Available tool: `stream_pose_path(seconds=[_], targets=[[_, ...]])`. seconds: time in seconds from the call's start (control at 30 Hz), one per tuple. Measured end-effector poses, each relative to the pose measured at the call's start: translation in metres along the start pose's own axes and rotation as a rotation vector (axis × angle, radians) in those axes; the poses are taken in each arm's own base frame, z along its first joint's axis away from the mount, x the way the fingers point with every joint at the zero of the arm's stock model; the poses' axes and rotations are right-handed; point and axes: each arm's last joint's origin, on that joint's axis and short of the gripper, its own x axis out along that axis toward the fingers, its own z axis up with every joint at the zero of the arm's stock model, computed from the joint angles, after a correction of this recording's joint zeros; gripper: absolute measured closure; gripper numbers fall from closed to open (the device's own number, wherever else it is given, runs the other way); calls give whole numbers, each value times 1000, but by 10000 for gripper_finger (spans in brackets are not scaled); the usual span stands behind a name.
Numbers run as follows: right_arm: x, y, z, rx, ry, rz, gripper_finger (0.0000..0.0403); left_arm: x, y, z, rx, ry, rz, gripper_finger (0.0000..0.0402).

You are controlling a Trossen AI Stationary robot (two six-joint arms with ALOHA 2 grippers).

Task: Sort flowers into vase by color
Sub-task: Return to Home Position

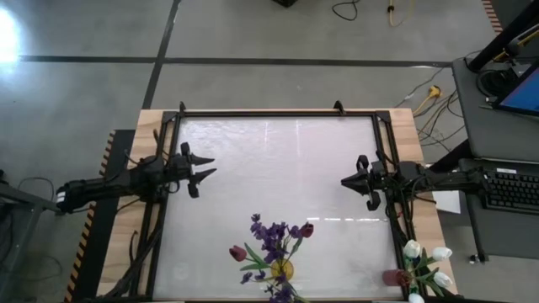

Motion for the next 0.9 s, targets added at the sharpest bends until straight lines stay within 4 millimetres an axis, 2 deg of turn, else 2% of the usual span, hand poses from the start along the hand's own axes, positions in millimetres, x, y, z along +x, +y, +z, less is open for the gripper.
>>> stream_pose_path(seconds=[0.9], targets=[[0, 0, 0, 0, 0, 0, 369, 2, 0, -2, 2, 24, -2, 256]])
